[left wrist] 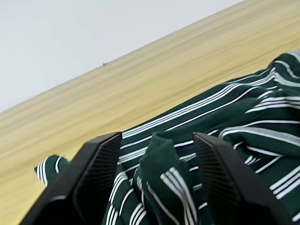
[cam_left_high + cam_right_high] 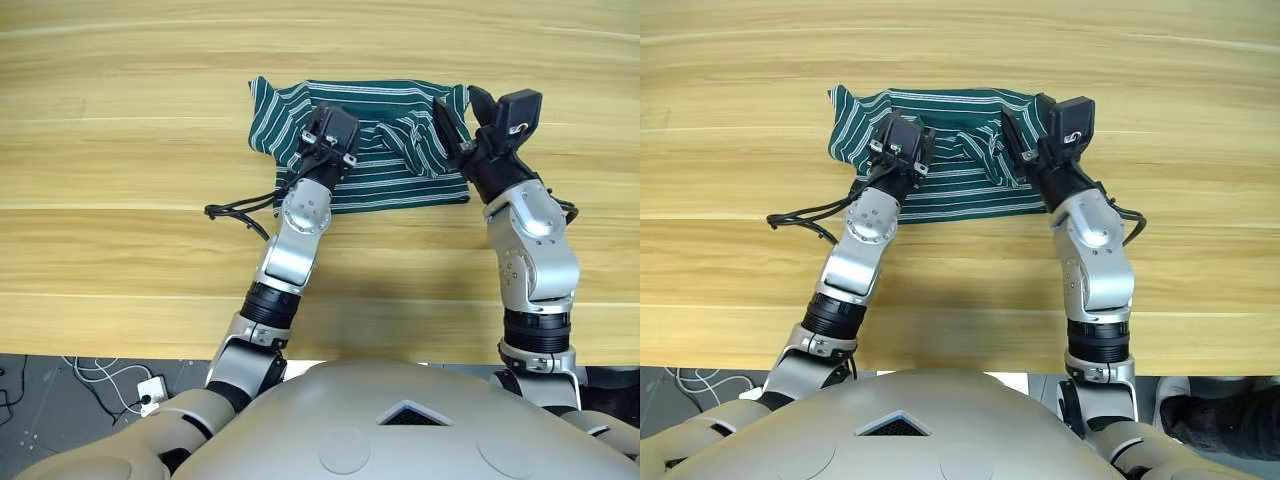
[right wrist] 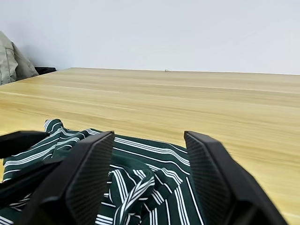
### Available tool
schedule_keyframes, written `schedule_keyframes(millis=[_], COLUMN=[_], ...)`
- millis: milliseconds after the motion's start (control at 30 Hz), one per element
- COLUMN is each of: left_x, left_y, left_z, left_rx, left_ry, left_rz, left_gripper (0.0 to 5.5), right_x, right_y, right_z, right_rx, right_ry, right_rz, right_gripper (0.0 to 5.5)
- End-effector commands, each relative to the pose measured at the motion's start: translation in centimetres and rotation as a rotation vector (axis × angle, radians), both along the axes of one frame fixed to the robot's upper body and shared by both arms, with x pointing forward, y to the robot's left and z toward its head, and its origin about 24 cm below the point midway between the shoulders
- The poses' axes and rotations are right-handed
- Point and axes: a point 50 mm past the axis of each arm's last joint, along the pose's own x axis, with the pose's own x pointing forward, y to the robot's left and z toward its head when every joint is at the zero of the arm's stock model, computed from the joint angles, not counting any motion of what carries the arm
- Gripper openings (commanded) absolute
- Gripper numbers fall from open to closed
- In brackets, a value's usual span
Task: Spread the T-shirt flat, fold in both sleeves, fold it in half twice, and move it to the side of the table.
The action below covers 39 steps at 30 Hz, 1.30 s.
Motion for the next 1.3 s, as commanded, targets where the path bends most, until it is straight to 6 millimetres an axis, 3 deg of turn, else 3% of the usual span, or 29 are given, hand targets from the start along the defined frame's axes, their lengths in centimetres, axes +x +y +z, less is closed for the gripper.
schedule_keyframes(millis=[33, 233, 800, 1100, 1300], left_x=[-1.0, -1.4, -1.0, -0.5, -0.1], left_y=[-0.6, -0.8, -1.2, -0.5, -0.1], left_z=[-1.4, -2.2, -1.2, -2.6, -2.9], left_rx=[-0.014, -0.011, -0.045, -0.009, 0.005], left_ry=[0.088, 0.121, 0.001, 0.047, 0.034], left_rz=[0.010, 0.009, -0.034, -0.015, 0.002], left_gripper=[2.81, 2.81, 2.81, 2.81, 1.94], right_x=[-0.1, -0.3, -0.9, -0.8, -0.8], right_y=[0.1, 0.4, 1.5, 1.5, 1.6], right_z=[0.6, 0.4, -1.5, -1.6, -1.8], right_rx=[0.000, 0.010, 0.012, 0.017, 0.018], right_ry=[-0.032, -0.025, 0.022, 0.022, 0.026], right_rz=[-0.007, -0.009, 0.014, 0.000, 0.000], right_gripper=[2.75, 2.75, 2.75, 2.75, 2.78])
